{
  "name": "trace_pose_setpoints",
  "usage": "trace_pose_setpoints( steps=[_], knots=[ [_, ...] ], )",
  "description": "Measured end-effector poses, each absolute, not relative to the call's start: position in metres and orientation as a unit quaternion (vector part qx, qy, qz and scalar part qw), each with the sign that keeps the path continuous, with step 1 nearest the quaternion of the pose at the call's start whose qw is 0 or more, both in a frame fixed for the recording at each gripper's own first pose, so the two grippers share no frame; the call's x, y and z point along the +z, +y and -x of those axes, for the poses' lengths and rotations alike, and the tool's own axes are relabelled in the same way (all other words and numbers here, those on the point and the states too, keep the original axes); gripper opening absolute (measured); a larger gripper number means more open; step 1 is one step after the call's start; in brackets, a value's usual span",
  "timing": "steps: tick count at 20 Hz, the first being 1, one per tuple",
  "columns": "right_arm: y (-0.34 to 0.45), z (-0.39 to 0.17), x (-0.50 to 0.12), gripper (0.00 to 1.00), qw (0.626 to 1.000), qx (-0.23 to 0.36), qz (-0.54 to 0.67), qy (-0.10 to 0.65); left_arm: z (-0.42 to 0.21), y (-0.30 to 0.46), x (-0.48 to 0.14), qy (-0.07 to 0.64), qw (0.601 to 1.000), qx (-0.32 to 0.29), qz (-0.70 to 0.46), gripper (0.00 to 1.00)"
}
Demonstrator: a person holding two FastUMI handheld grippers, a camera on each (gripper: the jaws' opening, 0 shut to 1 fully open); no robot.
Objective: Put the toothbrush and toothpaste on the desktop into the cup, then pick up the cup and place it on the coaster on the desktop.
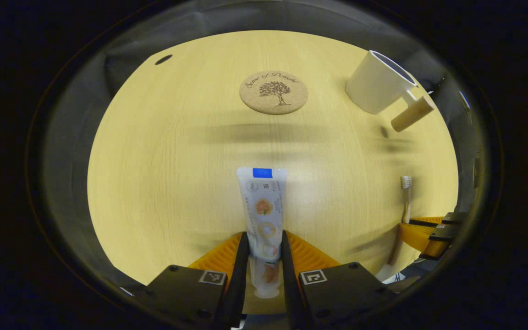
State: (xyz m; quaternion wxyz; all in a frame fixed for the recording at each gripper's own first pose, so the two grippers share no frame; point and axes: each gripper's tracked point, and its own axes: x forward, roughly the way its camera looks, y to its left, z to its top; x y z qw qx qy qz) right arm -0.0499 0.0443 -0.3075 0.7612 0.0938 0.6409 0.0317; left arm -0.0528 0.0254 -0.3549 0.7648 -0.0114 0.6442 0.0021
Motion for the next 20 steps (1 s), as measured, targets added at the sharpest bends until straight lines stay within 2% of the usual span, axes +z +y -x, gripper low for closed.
trace_pose_setpoints(
  steps=[1, 2, 5, 8, 9, 15, 20],
  knots=[
    [0.05, 0.053, -0.302, 0.07, 0.755, 0.037, -0.115, 0.645, 0.052, 0.026, -0.353, 0.644, 0.765, 0.001, 0.01, 0.4],
    [0.051, 0.053, -0.304, 0.04, 0.752, 0.037, -0.122, 0.647, 0.053, 0.027, -0.354, 0.643, 0.766, 0.001, 0.009, 0.41],
    [0.049, 0.051, -0.305, 0.04, 0.755, 0.038, -0.133, 0.641, 0.052, 0.027, -0.353, 0.638, 0.77, -0.002, 0.013, 0.31],
    [0.051, 0.051, -0.303, 0.04, 0.761, 0.043, -0.141, 0.632, 0.05, 0.028, -0.35, 0.63, 0.776, -0.011, 0.015, 0.31],
    [0.051, 0.051, -0.301, 0.04, 0.765, 0.046, -0.145, 0.626, 0.052, 0.03, -0.351, 0.63, 0.776, -0.011, 0.014, 0.26],
    [0.049, 0.048, -0.286, 0.04, 0.798, 0.062, -0.13, 0.585, 0.051, 0.032, -0.34, 0.603, 0.798, -0.008, 0.023, 0.26],
    [0.05, 0.042, -0.249, 0.04, 0.829, 0.081, -0.146, 0.534, 0.045, 0.028, -0.312, 0.561, 0.827, -0.012, 0.039, 0.26]
  ],
)
